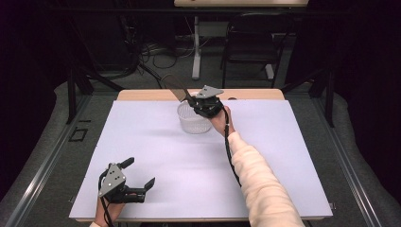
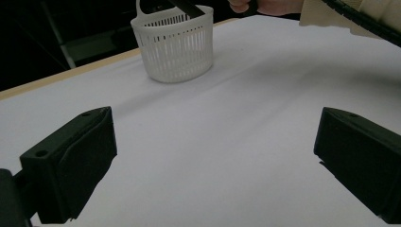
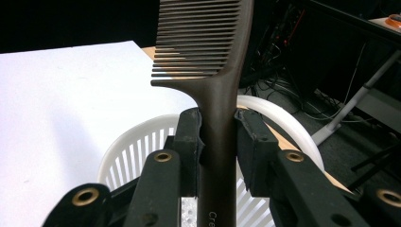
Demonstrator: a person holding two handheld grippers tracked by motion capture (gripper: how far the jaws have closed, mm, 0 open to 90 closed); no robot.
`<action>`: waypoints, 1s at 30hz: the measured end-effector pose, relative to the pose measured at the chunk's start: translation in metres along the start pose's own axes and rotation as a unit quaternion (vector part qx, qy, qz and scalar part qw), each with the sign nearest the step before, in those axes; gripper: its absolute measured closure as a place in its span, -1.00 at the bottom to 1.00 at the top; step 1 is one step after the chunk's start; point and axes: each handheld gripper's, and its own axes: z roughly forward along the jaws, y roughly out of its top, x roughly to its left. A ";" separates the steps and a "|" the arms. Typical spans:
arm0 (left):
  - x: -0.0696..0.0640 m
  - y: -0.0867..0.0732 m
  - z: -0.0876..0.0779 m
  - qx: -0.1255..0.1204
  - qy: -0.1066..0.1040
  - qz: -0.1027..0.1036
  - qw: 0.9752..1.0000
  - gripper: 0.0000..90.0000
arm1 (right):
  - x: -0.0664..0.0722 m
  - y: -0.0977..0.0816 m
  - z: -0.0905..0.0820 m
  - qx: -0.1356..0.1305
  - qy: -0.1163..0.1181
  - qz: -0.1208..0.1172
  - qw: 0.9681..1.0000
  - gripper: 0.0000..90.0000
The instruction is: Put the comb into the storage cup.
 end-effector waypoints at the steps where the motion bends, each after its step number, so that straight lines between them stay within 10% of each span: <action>1: 0.000 0.000 0.000 0.000 0.000 0.001 1.000 -0.99 | 0.000 0.000 0.001 -0.001 0.000 0.000 1.000 0.59; 30: 0.000 0.000 0.000 -0.002 -0.001 0.000 1.000 -0.99 | 0.001 -0.005 0.001 0.018 -0.003 -0.012 1.000 0.59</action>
